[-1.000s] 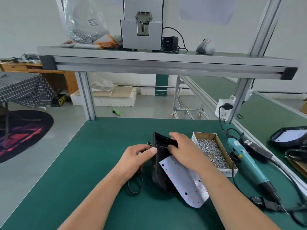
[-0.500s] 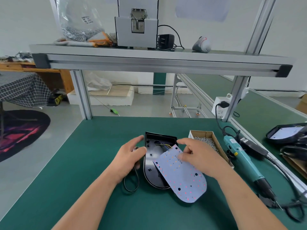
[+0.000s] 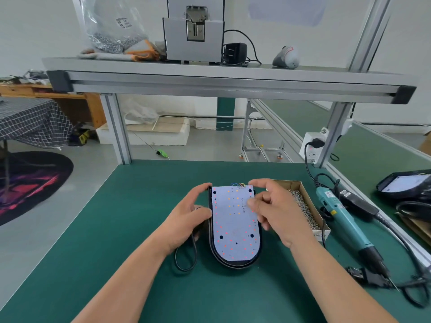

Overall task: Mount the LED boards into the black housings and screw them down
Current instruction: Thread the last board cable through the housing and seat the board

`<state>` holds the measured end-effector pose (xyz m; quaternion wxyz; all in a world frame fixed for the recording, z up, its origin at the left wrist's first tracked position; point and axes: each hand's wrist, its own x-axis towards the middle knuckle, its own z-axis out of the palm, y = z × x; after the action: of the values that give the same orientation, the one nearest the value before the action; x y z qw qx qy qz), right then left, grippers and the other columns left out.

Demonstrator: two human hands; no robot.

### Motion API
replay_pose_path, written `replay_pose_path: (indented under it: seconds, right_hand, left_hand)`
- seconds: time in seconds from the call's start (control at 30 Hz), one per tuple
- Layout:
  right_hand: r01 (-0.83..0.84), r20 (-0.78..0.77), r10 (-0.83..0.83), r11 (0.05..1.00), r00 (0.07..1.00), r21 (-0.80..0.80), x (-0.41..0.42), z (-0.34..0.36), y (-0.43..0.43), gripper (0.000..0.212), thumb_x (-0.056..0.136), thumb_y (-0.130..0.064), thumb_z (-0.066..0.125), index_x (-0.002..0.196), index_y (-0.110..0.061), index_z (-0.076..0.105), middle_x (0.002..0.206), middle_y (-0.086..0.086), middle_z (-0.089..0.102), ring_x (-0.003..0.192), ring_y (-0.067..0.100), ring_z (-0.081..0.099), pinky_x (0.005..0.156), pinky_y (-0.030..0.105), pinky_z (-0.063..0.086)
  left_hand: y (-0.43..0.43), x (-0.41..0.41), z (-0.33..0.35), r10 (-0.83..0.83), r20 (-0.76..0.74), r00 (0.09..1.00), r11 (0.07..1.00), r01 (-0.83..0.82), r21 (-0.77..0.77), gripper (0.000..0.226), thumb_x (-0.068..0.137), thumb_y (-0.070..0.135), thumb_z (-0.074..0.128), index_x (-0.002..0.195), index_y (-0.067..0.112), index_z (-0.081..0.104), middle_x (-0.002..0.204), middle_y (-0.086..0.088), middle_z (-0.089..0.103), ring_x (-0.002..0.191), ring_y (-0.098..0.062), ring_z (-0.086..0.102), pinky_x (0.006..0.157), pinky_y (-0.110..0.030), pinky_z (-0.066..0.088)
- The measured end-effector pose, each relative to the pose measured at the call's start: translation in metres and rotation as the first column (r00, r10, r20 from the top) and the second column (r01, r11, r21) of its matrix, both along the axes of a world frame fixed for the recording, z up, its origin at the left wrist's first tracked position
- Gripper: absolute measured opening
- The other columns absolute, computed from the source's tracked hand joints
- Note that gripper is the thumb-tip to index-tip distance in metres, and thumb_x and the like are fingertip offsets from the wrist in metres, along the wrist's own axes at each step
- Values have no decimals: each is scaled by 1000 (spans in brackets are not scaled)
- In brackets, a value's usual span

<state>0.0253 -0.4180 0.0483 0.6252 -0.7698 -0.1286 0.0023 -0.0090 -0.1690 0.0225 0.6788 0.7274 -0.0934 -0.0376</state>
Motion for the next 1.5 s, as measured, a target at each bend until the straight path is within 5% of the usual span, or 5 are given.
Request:
replay_pose_path:
  seconds: [0.23, 0.67, 1.17, 1.27, 1.5]
  right_hand:
    - [147, 260, -46, 910, 965, -387, 0, 0, -2, 31, 86, -24, 80, 104, -42, 61, 105, -19, 59, 81, -1, 57, 75, 21, 46]
    - [38, 153, -8, 980, 988, -197, -7, -3, 2, 70, 82, -37, 76, 145, -45, 48, 143, -24, 57, 133, 0, 54, 114, 38, 45]
    - [104, -51, -95, 968, 994, 228, -8, -3, 16, 29, 103, -39, 54, 121, -38, 76, 125, -11, 75, 120, 7, 67, 95, 21, 54]
    - [-37, -146, 63, 983, 987, 178, -11, -7, 18, 33, 91, -17, 60, 117, -27, 78, 115, 7, 79, 106, 23, 75, 87, 38, 62]
    - [-190, -111, 171, 964, 979, -187, -19, -3, 23, 35, 89, -17, 60, 90, -48, 77, 86, -32, 74, 74, -17, 65, 64, 3, 47]
  left_hand:
    - [0, 0, -5, 12, -12, 1000, 998, -12, -63, 66, 78, 31, 66, 140, 50, 55, 73, -10, 49, 58, -19, 44, 52, -34, 48]
    - [-8, -8, 5, 104, 1, 995, 983, -103, -154, 62, 85, 35, 82, 139, 51, 55, 104, -16, 79, 95, -23, 75, 86, -35, 61]
    - [-14, -13, 9, 25, 24, 999, 964, -17, -266, 47, 93, 17, 78, 137, 24, 65, 129, -11, 75, 116, -35, 73, 93, -37, 61]
    - [-14, -12, 7, -6, 17, 1000, 966, 11, -260, 47, 92, 20, 80, 137, 26, 65, 130, -13, 74, 119, -37, 72, 99, -44, 60]
    - [-11, -10, 5, -57, 8, 998, 957, 57, -285, 48, 93, 20, 80, 139, 23, 63, 131, -16, 73, 120, -41, 70, 98, -42, 60]
